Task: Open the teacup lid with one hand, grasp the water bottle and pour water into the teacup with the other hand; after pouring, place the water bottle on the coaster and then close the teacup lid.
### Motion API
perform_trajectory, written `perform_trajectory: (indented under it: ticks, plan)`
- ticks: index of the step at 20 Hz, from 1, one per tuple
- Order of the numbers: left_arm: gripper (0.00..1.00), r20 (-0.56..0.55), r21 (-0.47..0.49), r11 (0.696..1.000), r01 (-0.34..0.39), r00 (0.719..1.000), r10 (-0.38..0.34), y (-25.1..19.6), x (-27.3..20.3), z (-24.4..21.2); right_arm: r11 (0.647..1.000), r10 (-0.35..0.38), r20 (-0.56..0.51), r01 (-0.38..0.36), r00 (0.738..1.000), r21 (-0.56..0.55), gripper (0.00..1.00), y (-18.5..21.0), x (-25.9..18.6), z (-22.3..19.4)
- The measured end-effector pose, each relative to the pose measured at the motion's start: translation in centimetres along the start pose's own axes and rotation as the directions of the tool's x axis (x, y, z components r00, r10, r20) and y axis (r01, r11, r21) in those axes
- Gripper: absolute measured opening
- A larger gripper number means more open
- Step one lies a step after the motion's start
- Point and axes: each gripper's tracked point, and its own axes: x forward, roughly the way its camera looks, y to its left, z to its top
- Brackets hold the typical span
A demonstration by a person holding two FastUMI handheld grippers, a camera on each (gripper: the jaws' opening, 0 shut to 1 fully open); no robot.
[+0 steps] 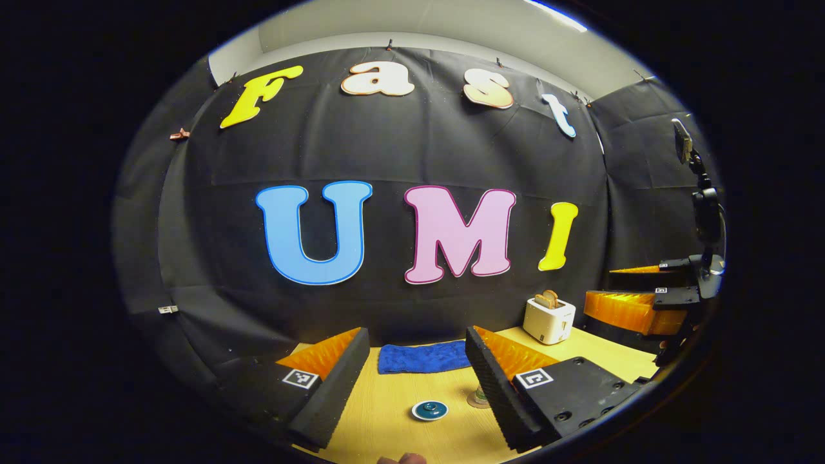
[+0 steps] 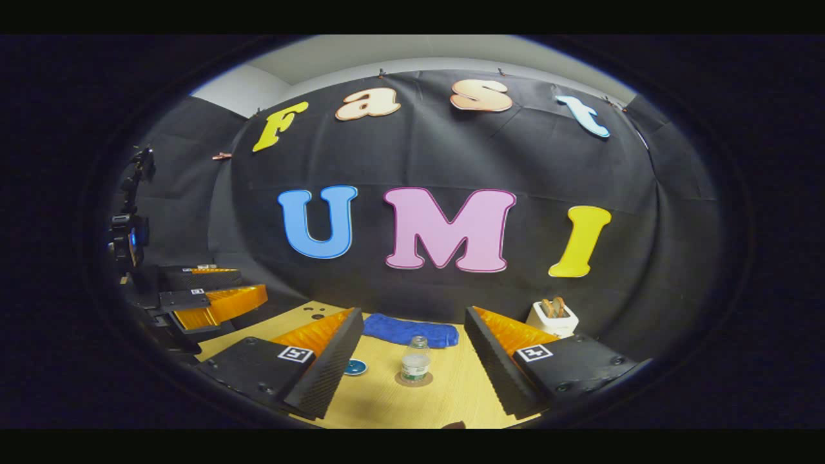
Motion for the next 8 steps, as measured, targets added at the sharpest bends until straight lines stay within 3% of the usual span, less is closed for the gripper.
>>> perform_trajectory:
  ticks: [8]
  plan:
    - [0.95,0.028,0.018,0.999,0.031,0.999,-0.032,0.4,0.4,0.8,1.000,-0.008,0.011,0.008,1.000,-0.003,0.98,1.2,0.4,1.1]
